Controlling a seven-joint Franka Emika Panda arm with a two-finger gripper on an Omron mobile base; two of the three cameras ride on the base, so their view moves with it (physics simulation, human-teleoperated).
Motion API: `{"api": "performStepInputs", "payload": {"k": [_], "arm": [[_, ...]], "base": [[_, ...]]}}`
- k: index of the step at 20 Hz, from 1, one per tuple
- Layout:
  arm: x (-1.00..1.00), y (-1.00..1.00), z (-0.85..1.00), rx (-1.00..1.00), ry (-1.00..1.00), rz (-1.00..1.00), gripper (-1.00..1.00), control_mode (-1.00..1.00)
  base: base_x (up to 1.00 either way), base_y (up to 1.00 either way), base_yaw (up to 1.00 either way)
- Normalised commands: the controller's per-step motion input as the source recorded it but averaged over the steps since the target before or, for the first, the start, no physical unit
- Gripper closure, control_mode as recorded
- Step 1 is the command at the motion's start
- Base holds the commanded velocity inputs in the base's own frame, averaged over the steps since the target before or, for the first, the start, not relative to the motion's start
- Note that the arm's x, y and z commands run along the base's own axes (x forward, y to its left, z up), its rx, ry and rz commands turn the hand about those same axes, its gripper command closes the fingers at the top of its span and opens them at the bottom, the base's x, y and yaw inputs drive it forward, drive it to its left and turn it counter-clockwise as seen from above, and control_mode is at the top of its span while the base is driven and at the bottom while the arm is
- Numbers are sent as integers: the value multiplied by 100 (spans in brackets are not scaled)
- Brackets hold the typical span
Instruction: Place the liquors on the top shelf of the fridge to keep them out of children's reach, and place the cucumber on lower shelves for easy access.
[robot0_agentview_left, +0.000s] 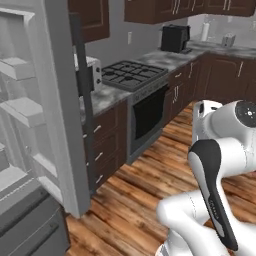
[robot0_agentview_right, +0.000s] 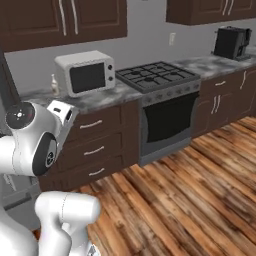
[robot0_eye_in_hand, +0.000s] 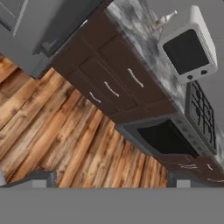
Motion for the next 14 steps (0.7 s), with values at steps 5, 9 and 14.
{"api": "performStepInputs", "payload": {"k": [5,9,14], "arm": [[0,0,0,0,0,0,-100,100],[0,0,0,0,0,0,-100,100],[0,0,0,0,0,0,-100,100]], "base": [[26,-53,-30],[54,-40,-6],[62,-28,4]]}}
